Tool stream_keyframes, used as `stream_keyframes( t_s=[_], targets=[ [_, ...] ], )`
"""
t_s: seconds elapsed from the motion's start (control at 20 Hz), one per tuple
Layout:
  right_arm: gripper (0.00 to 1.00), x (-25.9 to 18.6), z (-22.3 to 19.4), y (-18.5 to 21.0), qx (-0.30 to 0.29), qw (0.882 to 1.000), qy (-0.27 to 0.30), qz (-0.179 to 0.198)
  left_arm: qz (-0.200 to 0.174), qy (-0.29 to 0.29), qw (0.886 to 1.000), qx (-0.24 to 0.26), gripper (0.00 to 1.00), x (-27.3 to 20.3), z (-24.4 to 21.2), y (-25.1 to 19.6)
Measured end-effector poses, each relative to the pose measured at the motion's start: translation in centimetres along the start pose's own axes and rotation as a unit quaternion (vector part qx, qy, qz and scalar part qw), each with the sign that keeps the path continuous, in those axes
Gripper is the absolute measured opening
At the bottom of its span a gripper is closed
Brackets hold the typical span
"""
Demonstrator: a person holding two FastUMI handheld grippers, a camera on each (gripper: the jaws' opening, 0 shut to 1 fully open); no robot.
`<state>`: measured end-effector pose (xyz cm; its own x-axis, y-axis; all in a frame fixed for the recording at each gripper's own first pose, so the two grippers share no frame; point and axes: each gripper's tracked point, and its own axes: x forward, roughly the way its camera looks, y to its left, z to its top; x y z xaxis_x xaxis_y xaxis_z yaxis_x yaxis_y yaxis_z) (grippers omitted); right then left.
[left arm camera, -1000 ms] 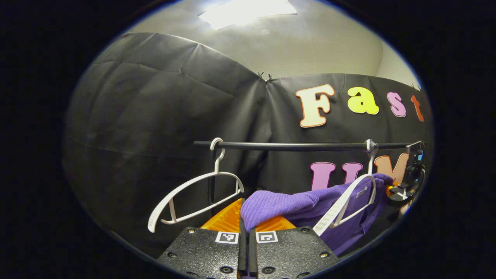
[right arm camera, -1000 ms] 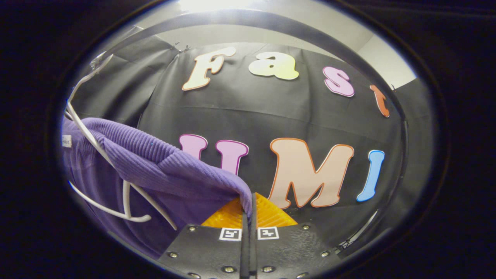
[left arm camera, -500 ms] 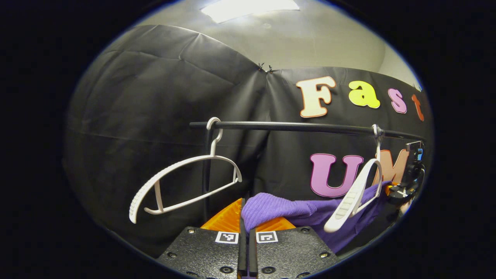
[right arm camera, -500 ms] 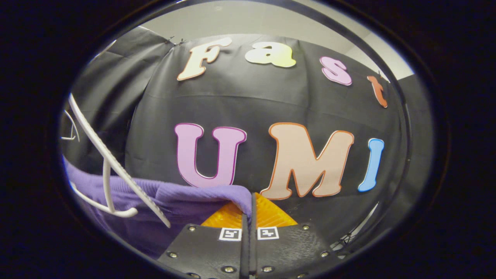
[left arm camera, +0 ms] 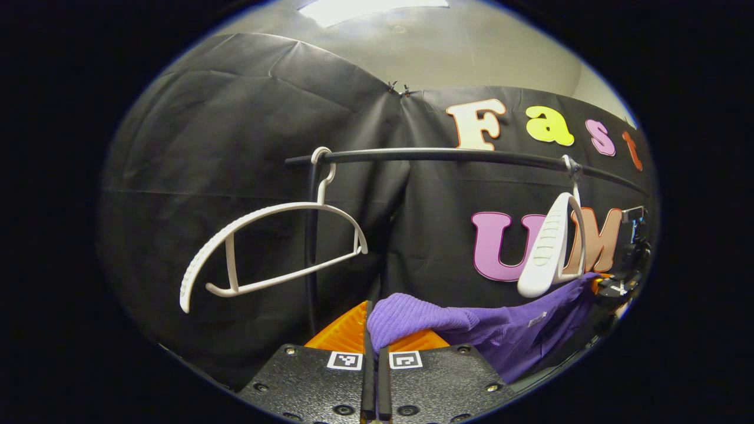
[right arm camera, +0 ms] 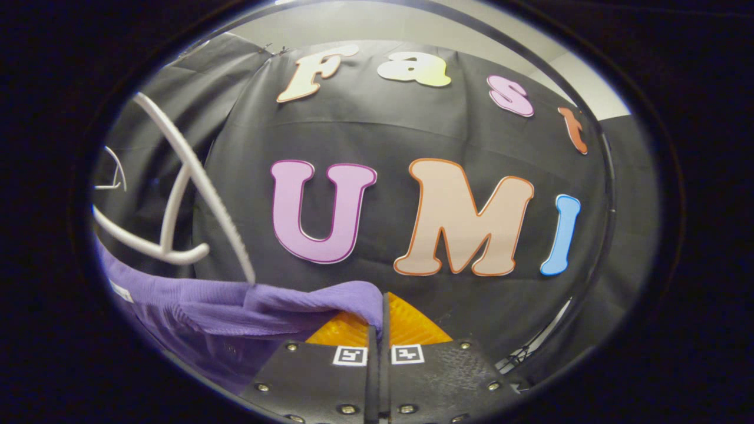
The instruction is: Grasp the clothes on the hanger with both hands and then place them into the laundry hamper below.
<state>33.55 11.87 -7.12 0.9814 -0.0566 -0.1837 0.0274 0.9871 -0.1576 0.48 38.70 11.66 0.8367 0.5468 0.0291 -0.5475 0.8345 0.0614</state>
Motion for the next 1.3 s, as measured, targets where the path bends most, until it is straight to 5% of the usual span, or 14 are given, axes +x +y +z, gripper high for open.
stream_keyframes(
  t_s=[0.45, 0.85, 1.3],
  targets=[
    [0.01, -5.2, 0.1, 2.3, -0.01, 0.999, -0.002, 0.032, -0.03, 0.012, 0.999, 0.026, 0.05, -1.7, -3.0, -1.6],
    [0.01, -9.1, -0.1, 5.4, 0.003, 0.998, 0.005, 0.065, -0.096, 0.027, 0.995, 0.019, 0.0, -2.2, -5.5, -6.6],
    [0.01, -11.8, -1.6, 8.9, 0.007, 0.994, 0.026, 0.106, -0.179, 0.04, 0.98, 0.071, 0.02, -2.8, -9.5, -12.9]
  ],
)
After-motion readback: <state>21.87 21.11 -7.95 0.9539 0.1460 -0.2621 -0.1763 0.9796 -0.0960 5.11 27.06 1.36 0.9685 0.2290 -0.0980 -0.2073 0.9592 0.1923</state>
